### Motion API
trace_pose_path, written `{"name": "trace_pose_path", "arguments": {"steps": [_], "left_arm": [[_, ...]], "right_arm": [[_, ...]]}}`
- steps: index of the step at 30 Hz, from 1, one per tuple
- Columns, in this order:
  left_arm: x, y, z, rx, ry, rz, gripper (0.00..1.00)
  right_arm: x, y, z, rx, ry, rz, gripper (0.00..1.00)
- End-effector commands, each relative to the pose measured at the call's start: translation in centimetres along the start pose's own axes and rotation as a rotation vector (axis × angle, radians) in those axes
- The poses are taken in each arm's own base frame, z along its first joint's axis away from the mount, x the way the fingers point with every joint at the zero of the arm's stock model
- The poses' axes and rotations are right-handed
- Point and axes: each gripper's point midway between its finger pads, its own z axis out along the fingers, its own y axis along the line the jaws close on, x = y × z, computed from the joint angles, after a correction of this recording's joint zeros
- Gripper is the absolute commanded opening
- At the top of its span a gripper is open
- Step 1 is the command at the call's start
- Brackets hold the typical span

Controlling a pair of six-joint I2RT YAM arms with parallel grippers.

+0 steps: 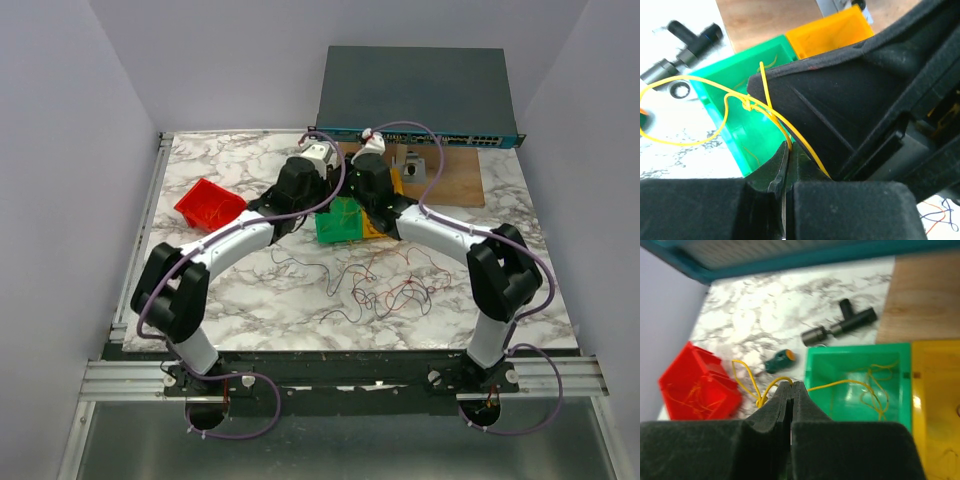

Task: Untangle the cables
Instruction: Place the cable in the bin.

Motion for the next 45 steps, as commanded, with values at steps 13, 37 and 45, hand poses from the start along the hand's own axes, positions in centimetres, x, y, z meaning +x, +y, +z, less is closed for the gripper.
{"name": "trace_pose_path", "arguments": {"steps": [13,37,45], "left_arm": [[5.7,-1.2,7.1,0.045,0.326,-0.044,0.0],[6.5,-0.1,6.4,0.001,0.419,-0.108,0.15],[3.4,-0.8,3.0,0.015,0.327,-0.09,0.32]], "right_arm": [[8.1,-7.3,1.8,0.207,0.103,0.004,0.06],[3.6,-7.6,-9.0,0.194,0.033,0.013,0.55],[5.3,-8.9,-8.0,0.228,0.082,-0.089,0.58]]}}
